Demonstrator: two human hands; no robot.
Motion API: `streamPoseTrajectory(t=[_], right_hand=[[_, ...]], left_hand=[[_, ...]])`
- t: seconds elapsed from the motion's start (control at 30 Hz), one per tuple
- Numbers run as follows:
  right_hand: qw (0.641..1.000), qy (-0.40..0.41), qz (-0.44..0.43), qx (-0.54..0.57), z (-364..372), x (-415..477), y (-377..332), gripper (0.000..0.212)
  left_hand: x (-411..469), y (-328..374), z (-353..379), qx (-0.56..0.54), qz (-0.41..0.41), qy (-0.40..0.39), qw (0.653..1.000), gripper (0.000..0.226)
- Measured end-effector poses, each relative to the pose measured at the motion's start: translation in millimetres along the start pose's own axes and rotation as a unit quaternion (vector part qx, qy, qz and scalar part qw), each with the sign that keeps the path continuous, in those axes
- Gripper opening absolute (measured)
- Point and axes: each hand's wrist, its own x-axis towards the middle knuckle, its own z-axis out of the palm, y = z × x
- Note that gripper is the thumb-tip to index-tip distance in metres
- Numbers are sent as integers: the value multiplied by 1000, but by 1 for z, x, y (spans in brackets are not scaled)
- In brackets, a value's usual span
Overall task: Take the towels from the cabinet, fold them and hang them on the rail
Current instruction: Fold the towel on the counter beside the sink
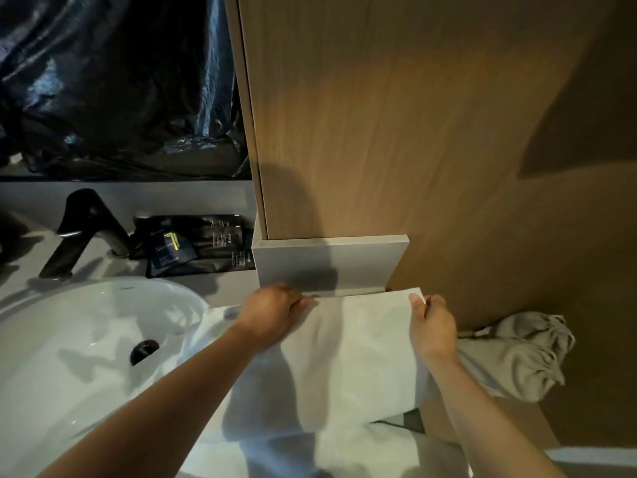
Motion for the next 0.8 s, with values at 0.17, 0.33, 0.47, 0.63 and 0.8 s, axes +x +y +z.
streamPoseTrajectory(t=[0.17, 0.33, 0.47, 0.63, 0.8], right_hand=[[997, -59, 46, -29, 17, -4, 28, 34], [996, -43, 51, -54, 27, -7, 29, 35], [994, -42, 58, -80, 27, -7, 33, 35], [992, -4, -43, -115, 27, -20, 21, 24], [961, -43, -248, -116, 45, -48, -22, 43]], left_hand=[[-15, -29, 18, -34, -21, -124, 991, 37], [-23, -50, 14, -28, -18, -130, 991, 35], [-33, -63, 1, -17, -17, -157, 987, 38], [-46, -72, -3, 16, -27, -152, 988, 36], [-54, -83, -15, -55, -59, -130, 988, 25]])
